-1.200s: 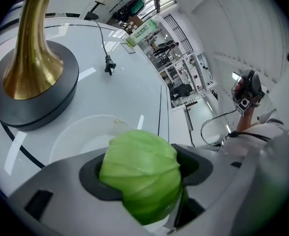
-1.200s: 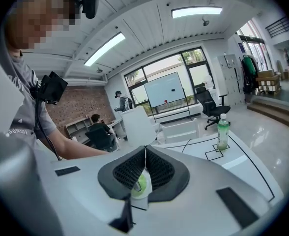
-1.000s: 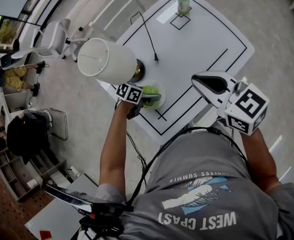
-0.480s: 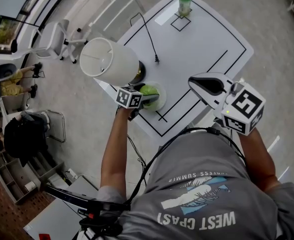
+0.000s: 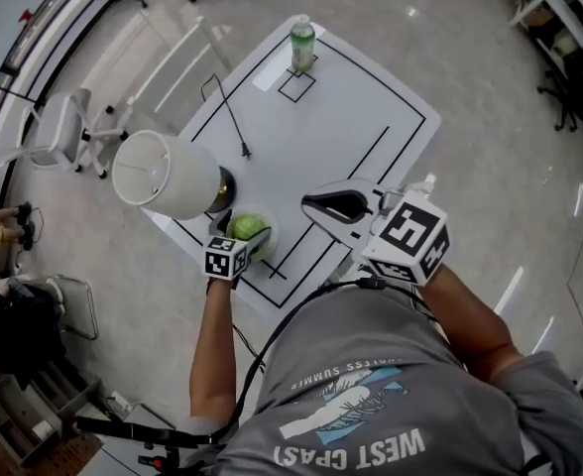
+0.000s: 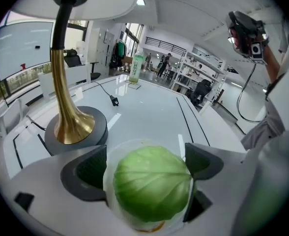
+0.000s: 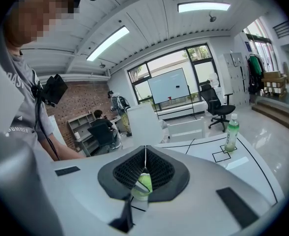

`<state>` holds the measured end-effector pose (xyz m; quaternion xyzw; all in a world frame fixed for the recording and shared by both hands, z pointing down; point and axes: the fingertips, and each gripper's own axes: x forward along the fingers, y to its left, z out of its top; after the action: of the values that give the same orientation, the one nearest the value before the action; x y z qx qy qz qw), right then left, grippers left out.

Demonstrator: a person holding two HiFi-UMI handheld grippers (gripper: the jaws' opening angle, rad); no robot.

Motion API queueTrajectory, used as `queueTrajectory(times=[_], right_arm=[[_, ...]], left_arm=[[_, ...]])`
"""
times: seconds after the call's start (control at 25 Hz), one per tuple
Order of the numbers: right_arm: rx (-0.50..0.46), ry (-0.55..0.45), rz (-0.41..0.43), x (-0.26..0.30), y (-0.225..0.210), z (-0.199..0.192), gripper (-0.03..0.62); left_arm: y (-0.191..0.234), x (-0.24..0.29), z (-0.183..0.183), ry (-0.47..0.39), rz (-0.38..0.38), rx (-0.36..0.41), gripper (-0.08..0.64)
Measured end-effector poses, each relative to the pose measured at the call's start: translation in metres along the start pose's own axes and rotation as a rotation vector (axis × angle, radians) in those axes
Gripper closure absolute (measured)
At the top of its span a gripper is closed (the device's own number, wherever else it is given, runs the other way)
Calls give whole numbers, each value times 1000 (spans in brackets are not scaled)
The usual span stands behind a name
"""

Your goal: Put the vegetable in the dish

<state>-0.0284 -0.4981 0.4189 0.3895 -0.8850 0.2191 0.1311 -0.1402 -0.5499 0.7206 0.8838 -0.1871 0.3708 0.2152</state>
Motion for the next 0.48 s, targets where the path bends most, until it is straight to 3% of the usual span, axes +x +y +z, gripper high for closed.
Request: queueTrajectory(times=[0.12, 0.48], right_arm=[[-3, 4, 15, -6, 8, 3, 584], [-37, 9, 27, -38, 27, 6, 584]], left_arm=[[-5, -15, 2, -43, 73, -2, 75], [-34, -72, 28, -232, 193, -51, 77]])
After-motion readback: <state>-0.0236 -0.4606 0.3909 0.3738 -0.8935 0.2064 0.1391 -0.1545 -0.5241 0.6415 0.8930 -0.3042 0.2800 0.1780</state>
